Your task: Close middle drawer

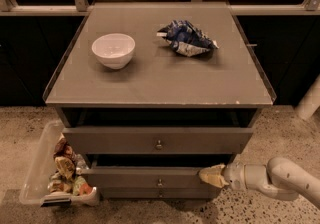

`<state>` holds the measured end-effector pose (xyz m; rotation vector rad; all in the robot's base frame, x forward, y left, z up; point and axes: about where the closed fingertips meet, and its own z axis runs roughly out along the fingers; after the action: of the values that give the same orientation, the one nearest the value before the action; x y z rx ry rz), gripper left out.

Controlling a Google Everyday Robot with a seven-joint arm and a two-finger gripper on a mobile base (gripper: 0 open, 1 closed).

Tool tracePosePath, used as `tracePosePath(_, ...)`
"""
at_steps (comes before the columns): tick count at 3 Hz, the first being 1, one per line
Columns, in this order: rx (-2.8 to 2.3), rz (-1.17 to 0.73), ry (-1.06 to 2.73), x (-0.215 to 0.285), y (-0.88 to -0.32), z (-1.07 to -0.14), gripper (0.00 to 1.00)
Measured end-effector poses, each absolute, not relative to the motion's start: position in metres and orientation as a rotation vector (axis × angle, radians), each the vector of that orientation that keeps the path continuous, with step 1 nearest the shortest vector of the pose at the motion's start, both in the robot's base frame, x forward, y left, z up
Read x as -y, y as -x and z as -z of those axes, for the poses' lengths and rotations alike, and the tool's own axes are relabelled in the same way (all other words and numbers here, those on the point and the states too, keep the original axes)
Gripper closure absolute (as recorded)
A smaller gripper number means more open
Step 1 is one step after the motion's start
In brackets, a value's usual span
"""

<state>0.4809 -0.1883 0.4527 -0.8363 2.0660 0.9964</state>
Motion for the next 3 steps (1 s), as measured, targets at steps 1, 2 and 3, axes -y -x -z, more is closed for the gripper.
tracePosePath(1,-2.121,-1.018,0.798,0.195,-0.463,-0.442,1.0)
tracePosePath(2,-2.191,-1.034,0.769,0.204,-0.439,-0.432,1.0)
tracePosePath(3,-2.21,-1.03,0.742,0.208,-0.437,-0.42,1.0)
